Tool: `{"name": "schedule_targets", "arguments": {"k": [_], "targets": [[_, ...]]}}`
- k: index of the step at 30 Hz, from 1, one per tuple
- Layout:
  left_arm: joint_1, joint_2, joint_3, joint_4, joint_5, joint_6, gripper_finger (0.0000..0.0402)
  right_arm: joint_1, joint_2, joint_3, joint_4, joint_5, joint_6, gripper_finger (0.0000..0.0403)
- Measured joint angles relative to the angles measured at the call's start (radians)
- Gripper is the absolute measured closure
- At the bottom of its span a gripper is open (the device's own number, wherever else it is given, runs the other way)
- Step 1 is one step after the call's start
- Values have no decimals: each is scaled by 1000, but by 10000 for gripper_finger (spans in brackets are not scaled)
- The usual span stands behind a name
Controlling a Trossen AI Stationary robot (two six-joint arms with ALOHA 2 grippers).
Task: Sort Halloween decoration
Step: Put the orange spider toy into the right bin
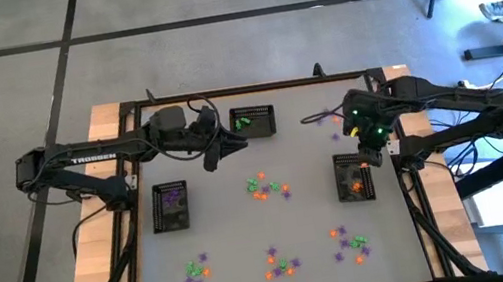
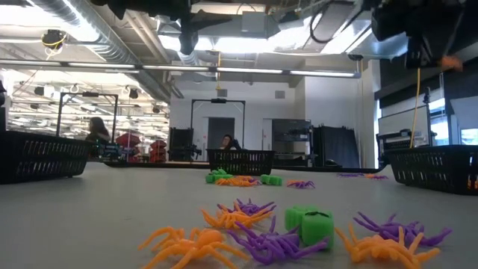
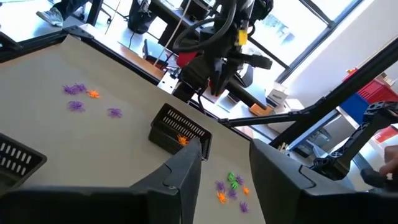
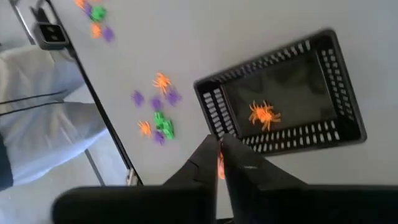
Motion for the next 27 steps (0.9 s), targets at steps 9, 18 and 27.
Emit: {"name": "schedule_targets", "arguments": {"k": [9,18,27], "targets": [[0,0,0,-3,0,0,274,0,0,-42,68,57,-1,258],[0,0,0,-2,-25,-17,274,-39,53,-42,266,455,66,245],[-2,0,0,-2,-19,-48,274,-301,225,-138,369,411,3,248]]}}
